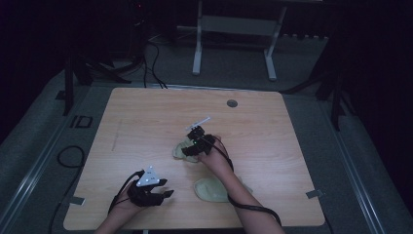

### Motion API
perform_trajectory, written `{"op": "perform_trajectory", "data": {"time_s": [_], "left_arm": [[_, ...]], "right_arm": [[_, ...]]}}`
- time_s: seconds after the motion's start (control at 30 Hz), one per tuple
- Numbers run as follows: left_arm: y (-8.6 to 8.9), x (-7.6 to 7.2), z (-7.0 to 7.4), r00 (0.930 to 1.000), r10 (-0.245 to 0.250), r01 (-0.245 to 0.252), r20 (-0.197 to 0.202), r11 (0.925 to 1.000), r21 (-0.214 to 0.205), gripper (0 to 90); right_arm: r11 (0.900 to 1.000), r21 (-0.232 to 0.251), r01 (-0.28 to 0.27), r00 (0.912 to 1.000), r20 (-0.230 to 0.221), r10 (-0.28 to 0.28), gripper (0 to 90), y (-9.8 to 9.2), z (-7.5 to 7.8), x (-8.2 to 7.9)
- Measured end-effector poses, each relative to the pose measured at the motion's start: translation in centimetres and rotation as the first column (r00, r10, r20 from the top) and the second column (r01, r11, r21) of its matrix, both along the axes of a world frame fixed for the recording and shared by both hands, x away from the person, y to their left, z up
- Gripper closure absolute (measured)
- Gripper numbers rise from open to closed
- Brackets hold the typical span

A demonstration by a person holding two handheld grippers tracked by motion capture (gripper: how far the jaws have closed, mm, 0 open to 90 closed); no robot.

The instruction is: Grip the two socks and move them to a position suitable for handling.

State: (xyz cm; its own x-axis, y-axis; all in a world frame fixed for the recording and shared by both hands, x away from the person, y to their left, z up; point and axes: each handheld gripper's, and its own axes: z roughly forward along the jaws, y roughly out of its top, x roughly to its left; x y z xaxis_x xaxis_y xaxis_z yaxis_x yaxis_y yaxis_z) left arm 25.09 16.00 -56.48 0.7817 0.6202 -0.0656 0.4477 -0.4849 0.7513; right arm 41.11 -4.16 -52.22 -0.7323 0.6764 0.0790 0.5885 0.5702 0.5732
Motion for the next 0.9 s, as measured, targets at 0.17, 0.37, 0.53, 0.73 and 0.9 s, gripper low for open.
{"op": "perform_trajectory", "data": {"time_s": [0.17,0.37,0.53,0.73,0.9], "left_arm": [[-0.1,-0.1,0.0,1.0000,-0.008,0.008,0.001,0.9998,-0.016,49.3],[0.2,0.0,0.0,0.9999,0.015,-0.015,-0.002,0.9993,-0.035,42.7],[0.2,0.1,0.1,0.9994,0.032,-0.032,-0.012,0.9980,-0.054,18.2],[0.2,0.0,0.2,0.9987,0.049,-0.048,0.017,0.9976,-0.050,17.5],[-0.1,-0.1,0.0,0.9994,0.029,-0.029,0.017,0.9993,-0.023,17.6]], "right_arm": [[0.9986,-0.052,0.006,1.0000,0.006,-0.006,38.9,2.5,-1.2,1.1],[0.9913,-0.131,0.013,0.9991,0.041,-0.008,37.6,4.5,-2.5,1.5],[0.9898,-0.142,0.011,0.9987,0.052,-0.004,46.3,4.8,-2.5,1.3],[0.9863,-0.164,0.011,0.9977,0.068,0.001,76.4,4.7,-2.2,1.2],[0.9901,-0.140,0.014,0.9989,0.047,-0.007,80.7,4.1,-1.8,1.3]]}}
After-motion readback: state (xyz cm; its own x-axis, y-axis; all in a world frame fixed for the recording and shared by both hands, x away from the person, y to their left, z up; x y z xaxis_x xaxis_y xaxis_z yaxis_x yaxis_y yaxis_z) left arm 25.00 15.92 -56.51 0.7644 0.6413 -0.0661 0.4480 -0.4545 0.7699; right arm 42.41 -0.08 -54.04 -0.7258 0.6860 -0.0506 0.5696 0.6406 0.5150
